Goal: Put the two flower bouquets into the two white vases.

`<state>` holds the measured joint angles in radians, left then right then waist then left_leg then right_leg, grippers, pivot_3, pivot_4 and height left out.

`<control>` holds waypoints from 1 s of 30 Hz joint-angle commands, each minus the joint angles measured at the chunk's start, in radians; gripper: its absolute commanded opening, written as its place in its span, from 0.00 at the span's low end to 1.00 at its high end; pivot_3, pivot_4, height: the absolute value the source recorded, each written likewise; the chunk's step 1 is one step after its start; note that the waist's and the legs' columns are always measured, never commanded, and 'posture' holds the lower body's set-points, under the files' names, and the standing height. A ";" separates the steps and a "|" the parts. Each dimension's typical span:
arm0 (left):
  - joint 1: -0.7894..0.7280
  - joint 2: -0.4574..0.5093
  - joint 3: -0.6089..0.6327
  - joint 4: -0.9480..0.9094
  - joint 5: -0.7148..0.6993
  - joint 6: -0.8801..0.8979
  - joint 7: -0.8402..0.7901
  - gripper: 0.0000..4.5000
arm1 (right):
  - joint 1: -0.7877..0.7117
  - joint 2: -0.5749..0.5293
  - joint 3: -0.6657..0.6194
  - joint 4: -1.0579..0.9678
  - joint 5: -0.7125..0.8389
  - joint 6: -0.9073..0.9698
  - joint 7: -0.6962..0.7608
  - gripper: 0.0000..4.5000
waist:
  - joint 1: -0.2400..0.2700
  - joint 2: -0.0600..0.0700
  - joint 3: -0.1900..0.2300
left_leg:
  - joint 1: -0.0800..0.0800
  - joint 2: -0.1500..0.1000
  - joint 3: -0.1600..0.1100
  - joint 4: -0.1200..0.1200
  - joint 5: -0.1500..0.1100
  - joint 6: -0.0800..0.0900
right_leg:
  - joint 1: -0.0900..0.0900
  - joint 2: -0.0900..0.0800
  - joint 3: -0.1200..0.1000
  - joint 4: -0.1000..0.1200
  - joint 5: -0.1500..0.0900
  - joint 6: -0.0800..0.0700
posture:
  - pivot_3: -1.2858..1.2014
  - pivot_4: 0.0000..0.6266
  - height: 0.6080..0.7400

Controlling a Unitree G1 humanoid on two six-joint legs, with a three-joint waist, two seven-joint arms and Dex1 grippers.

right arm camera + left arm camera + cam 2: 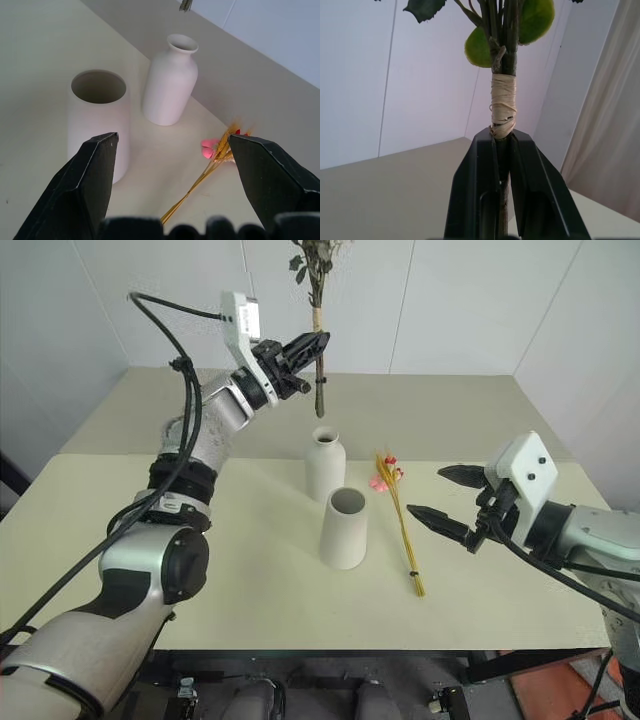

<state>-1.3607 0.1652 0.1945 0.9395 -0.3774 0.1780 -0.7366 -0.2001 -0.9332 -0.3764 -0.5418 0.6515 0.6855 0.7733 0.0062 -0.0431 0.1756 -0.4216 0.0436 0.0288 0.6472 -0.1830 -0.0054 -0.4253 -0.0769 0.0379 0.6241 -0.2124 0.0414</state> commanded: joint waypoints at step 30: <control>0.133 -0.055 -0.035 0.015 0.112 -0.112 0.053 0.02 | 0.015 -0.013 -0.060 -0.048 0.041 0.014 -0.052 0.92 | -0.007 0.000 0.000 | 0.000 0.000 0.000 0.000 0.000 0.000 | 0.000 0.000 0.000 0.000 0.000 0.000 | 0.52 0.24 1.00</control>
<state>-1.2322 0.1110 0.1619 1.0061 -0.2570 0.0550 -0.6742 -0.1727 -0.9328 -0.4099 -0.5728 0.6841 0.6973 0.7268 -0.0011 -0.0431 0.1756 -0.4214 0.0436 0.0286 0.6473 -0.1830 -0.0054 -0.4253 -0.0768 0.0382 0.6246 -0.2118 0.0410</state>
